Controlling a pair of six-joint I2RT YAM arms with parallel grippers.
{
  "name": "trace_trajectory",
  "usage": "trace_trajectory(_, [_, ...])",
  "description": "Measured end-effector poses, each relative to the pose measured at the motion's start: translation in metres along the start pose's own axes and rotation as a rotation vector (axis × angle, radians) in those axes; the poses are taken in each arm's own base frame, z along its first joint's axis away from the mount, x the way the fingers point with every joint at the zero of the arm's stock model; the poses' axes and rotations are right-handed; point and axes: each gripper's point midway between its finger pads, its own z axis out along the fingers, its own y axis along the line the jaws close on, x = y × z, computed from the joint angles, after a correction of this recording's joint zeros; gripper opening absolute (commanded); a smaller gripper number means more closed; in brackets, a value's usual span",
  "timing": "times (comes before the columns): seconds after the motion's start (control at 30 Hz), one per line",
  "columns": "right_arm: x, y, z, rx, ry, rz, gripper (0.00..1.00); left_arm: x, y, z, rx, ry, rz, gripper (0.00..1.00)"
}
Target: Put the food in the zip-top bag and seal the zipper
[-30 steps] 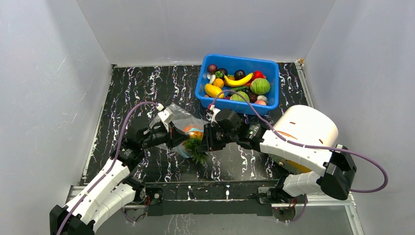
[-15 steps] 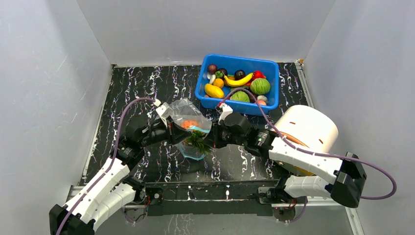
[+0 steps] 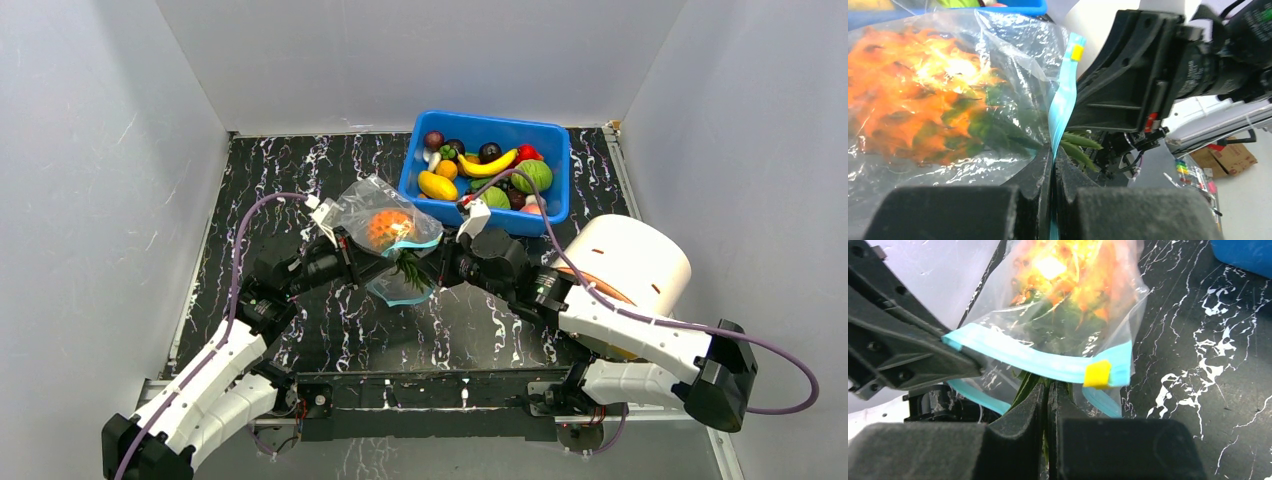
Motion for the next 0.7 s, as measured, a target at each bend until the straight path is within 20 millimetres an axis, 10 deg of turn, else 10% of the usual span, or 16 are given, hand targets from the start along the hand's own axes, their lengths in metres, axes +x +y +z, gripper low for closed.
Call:
trace_trajectory(0.3, [-0.010, -0.017, 0.011, 0.058, -0.119, 0.025, 0.02, -0.009, -0.012, 0.004, 0.055, -0.024, -0.064, 0.00])
trace_trajectory(0.5, [-0.012, -0.020, 0.023, 0.088, -0.127, 0.034, 0.37, -0.018, -0.016, 0.005, 0.059, -0.057, -0.102, 0.00])
trace_trajectory(0.7, [-0.023, -0.013, 0.016, 0.146, -0.052, 0.012, 0.43, -0.023, -0.006, 0.006, -0.006, -0.095, -0.153, 0.00])
